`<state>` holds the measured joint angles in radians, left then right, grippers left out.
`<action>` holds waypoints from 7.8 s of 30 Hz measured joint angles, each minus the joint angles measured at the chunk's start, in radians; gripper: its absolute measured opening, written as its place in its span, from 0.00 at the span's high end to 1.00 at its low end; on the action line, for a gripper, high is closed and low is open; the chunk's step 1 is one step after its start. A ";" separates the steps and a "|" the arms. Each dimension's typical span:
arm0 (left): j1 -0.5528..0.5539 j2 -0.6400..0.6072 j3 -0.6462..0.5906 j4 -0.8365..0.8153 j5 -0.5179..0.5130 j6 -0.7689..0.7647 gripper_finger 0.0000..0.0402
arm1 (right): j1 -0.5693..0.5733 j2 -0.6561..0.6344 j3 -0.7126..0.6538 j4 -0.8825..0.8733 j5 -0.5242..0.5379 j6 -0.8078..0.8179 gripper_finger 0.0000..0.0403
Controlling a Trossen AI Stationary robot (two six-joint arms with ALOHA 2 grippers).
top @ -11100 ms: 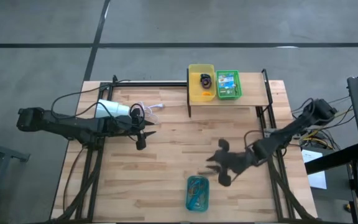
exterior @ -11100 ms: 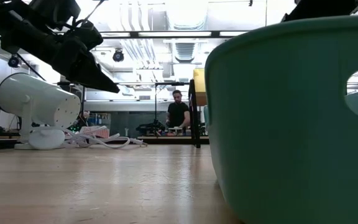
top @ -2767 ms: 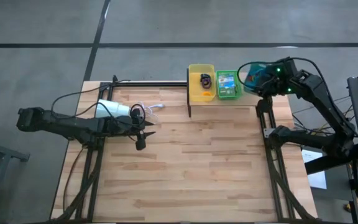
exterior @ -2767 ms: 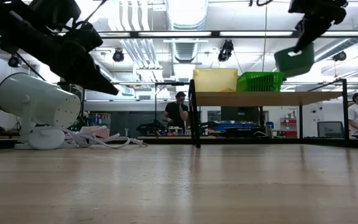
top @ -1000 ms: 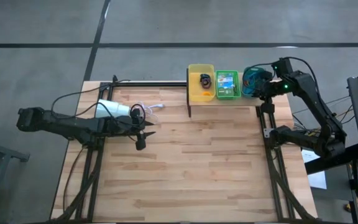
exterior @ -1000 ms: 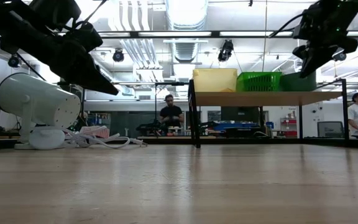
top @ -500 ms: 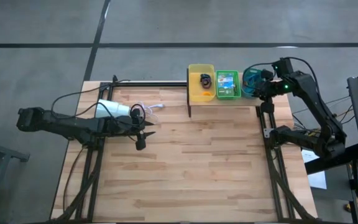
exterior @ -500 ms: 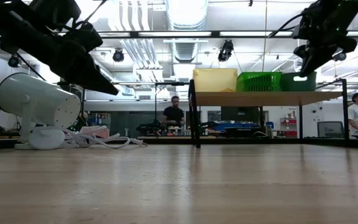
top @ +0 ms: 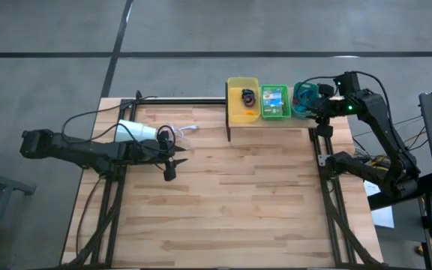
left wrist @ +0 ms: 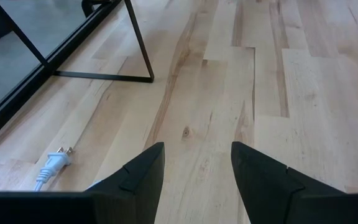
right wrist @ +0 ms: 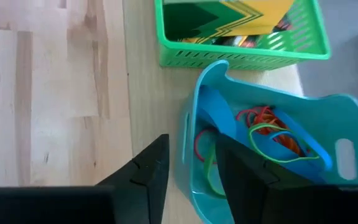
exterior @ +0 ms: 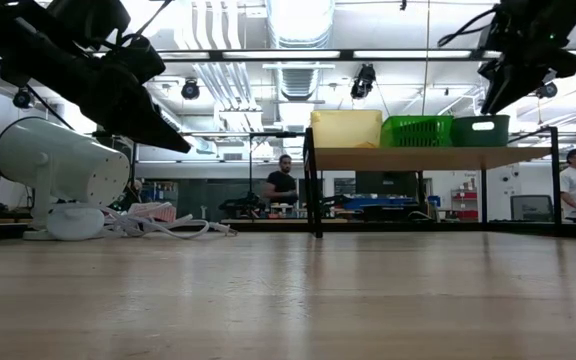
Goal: Pick & Place Office Desk Supplies
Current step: Return to Home Position
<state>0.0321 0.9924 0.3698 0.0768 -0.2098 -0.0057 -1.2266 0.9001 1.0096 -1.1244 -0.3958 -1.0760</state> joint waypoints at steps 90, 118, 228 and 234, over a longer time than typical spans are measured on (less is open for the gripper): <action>0.000 0.000 0.000 0.000 0.000 0.000 0.53 | 1.001 0.269 -0.406 1.515 0.164 0.886 0.92; 0.000 0.000 0.000 0.000 0.000 0.000 0.53 | 1.114 0.773 -0.540 2.197 0.175 0.884 0.98; 0.003 0.000 0.000 -0.059 0.116 0.313 0.53 | 1.538 -0.900 -0.874 1.115 0.634 0.743 0.98; 0.003 -0.111 0.000 -0.018 0.217 0.347 0.54 | 1.538 -0.900 -0.800 0.953 0.635 0.766 0.98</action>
<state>0.0353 0.8817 0.3698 0.0587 0.0076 0.3416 0.3115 0.0006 0.2098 -0.1711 0.2390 -0.3102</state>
